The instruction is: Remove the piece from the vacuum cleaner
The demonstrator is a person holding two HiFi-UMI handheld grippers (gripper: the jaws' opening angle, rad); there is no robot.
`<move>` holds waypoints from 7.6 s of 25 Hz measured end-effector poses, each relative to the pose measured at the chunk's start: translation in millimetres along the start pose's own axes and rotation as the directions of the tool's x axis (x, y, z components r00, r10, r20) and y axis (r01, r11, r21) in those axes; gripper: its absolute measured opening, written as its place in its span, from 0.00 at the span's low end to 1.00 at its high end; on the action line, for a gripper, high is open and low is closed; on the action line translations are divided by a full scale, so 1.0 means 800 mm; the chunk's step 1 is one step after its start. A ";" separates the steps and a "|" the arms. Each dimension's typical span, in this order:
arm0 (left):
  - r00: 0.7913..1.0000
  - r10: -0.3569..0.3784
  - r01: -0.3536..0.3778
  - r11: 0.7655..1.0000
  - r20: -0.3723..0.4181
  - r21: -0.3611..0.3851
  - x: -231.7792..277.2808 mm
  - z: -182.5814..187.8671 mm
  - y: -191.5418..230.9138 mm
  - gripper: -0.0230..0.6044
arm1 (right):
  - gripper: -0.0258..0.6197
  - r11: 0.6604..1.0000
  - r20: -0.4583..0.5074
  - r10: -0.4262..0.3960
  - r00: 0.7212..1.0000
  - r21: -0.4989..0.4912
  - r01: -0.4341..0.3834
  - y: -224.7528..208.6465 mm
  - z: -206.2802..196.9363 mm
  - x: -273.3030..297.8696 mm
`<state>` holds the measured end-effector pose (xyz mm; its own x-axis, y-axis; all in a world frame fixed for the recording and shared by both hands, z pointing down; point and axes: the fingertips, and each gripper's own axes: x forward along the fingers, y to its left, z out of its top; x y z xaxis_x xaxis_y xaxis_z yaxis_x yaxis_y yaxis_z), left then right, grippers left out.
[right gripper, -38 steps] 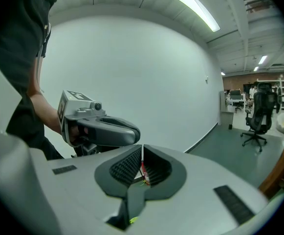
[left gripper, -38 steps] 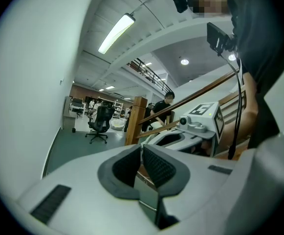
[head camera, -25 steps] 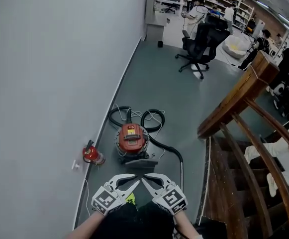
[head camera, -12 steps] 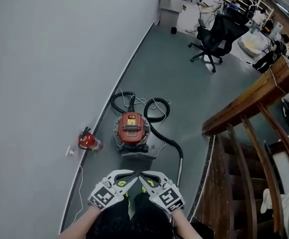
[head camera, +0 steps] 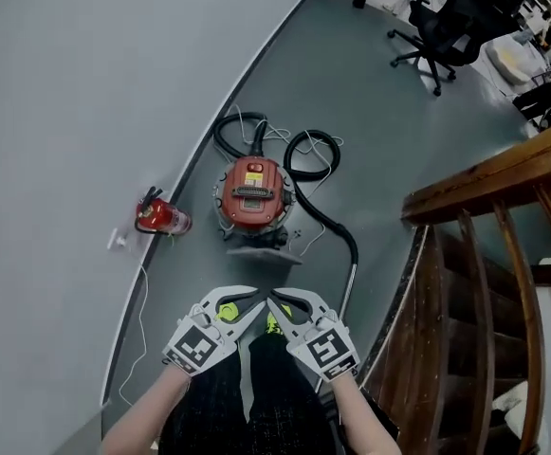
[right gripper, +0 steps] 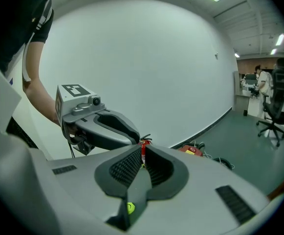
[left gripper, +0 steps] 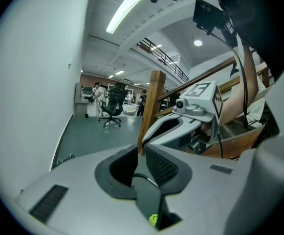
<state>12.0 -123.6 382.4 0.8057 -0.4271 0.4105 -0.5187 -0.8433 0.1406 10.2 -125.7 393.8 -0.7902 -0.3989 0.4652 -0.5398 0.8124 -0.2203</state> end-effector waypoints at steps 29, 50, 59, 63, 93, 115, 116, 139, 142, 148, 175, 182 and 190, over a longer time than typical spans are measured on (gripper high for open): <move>0.995 0.015 -0.022 0.998 -0.094 -0.066 0.120 -0.206 0.068 0.23 | 0.22 1.000 -0.142 -0.015 0.990 0.015 0.017 -0.098 -0.202 0.120; 0.966 0.009 0.005 0.998 -0.259 0.055 0.189 -0.312 0.119 0.44 | 0.39 0.997 -0.327 -0.036 0.944 -0.074 0.012 -0.160 -0.303 0.185; 0.944 0.021 0.011 0.995 -0.329 0.095 0.207 -0.350 0.133 0.51 | 0.41 0.984 -0.427 -0.044 0.903 -0.177 -0.036 -0.171 -0.332 0.206; 0.934 0.033 0.002 0.995 -0.356 0.097 0.212 -0.364 0.140 0.51 | 0.41 0.975 -0.441 -0.053 0.896 -0.217 -0.049 -0.175 -0.336 0.215; 0.882 0.053 0.054 0.976 -0.468 0.212 0.244 -0.421 0.165 0.51 | 0.41 0.959 -0.560 -0.059 0.826 -0.260 -0.108 -0.194 -0.390 0.249; 0.866 0.059 0.056 0.976 -0.497 0.212 0.244 -0.426 0.171 0.26 | 0.24 0.963 -0.550 -0.051 0.833 -0.249 -0.106 -0.201 -0.388 0.252; 0.866 0.060 0.053 0.976 -0.496 0.212 0.244 -0.426 0.172 0.25 | 0.23 0.963 -0.549 -0.052 0.834 -0.250 -0.105 -0.201 -0.388 0.252; 0.848 0.063 0.070 0.970 -0.526 0.231 0.238 -0.426 0.166 0.16 | 0.15 0.954 -0.563 -0.065 0.824 -0.276 -0.113 -0.196 -0.390 0.249; 0.845 0.059 0.077 0.970 -0.532 0.230 0.236 -0.427 0.163 0.16 | 0.15 0.953 -0.567 -0.062 0.821 -0.277 -0.120 -0.192 -0.392 0.247; 0.841 0.056 0.083 0.969 -0.537 0.232 0.233 -0.427 0.158 0.16 | 0.14 0.953 -0.568 -0.055 0.821 -0.274 -0.126 -0.188 -0.392 0.244; 0.834 0.036 0.103 0.970 -0.550 0.219 0.199 -0.432 0.103 0.15 | 0.14 0.952 -0.578 -0.033 0.816 -0.266 -0.150 -0.133 -0.403 0.212; 0.836 0.037 0.100 0.971 -0.548 0.219 0.181 -0.429 0.086 0.15 | 0.14 0.949 -0.576 -0.038 0.816 -0.277 -0.151 -0.111 -0.400 0.201; 0.834 0.046 0.103 0.966 -0.550 0.236 0.169 -0.449 0.063 0.15 | 0.14 0.945 -0.570 -0.053 0.820 -0.293 -0.143 -0.086 -0.421 0.196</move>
<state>-8.0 -106.7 768.9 0.4906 -0.2149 0.8445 -0.3506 -0.9359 -0.0345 20.9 -100.9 770.6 -0.4543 -0.1281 0.8816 -0.3126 0.9496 -0.0232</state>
